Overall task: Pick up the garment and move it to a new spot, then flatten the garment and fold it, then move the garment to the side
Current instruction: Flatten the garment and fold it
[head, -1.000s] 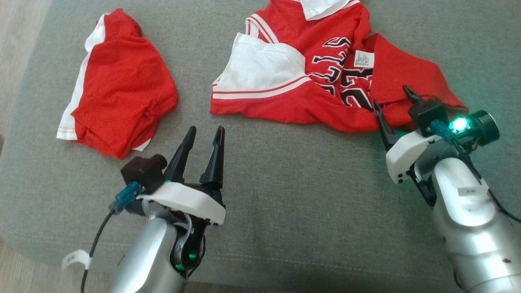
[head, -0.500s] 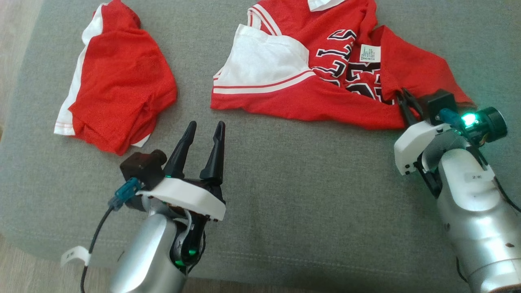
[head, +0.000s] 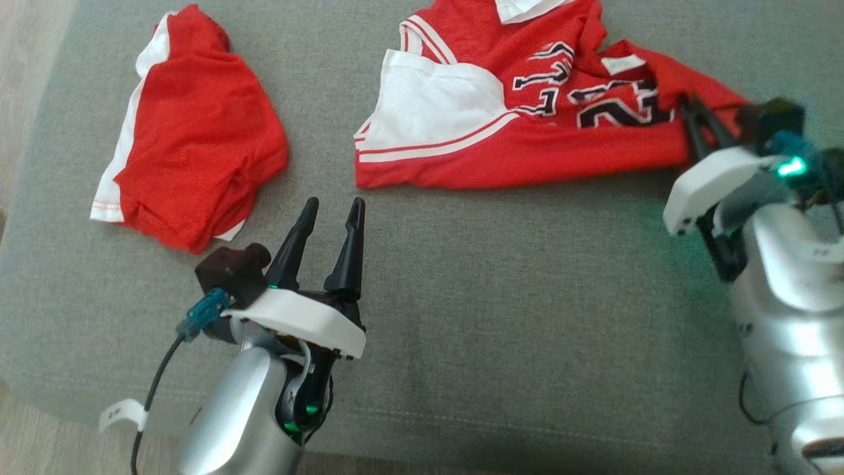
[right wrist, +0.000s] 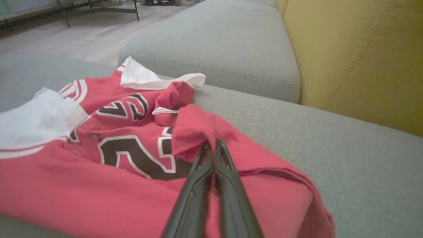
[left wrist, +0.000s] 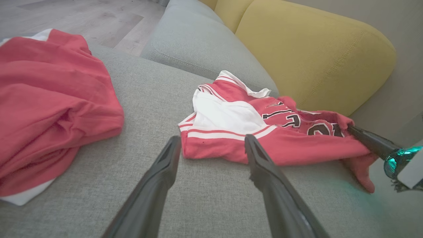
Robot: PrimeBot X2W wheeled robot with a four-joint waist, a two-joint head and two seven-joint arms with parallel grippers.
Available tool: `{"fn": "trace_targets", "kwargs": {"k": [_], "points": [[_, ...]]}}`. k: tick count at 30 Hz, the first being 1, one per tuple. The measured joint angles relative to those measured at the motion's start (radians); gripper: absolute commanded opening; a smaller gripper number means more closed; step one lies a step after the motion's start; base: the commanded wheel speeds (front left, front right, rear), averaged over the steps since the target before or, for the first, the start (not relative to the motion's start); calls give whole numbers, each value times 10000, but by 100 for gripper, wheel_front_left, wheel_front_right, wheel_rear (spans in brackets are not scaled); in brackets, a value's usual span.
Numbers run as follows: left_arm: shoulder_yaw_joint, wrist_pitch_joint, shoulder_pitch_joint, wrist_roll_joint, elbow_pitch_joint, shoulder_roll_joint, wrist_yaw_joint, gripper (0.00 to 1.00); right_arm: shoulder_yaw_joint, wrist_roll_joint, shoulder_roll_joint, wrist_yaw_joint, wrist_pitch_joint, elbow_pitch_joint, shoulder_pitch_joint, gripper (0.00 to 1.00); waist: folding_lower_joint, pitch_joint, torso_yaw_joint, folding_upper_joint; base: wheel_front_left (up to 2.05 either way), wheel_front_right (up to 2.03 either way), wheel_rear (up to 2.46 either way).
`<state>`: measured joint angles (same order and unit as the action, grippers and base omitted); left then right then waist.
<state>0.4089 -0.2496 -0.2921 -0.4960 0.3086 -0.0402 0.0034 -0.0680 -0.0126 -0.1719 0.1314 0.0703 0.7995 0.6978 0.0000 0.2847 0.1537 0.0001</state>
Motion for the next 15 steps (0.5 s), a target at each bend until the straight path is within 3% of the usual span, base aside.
{"fn": "trace_targets", "kwargs": {"k": [6,9,10,12,13,15], "points": [[46,2,0,-65,-10,0,0,100,376,1290,-453,0,-872,-255,627,0,0,126,140,0,0,0,0],[61,2,-1,-88,-10,0,-4,100,372,2151,-646,0,-1862,-150,827,0,0,186,243,0,0,0,0],[67,2,-2,-88,-10,0,-4,100,355,2424,-715,0,-2165,-107,869,13,0,207,282,0,0,0,0],[75,0,-9,-88,-8,0,-4,100,359,3035,-855,0,-2679,-56,955,74,0,249,362,0,0,0,0],[69,2,-13,-88,-10,0,-4,100,414,3227,-941,0,-2757,-38,1015,98,0,279,392,0,0,0,0],[61,2,-28,-88,-8,2,-6,100,930,3087,-1195,0,-2648,201,1333,100,1,355,438,0,0,0,0]]}}
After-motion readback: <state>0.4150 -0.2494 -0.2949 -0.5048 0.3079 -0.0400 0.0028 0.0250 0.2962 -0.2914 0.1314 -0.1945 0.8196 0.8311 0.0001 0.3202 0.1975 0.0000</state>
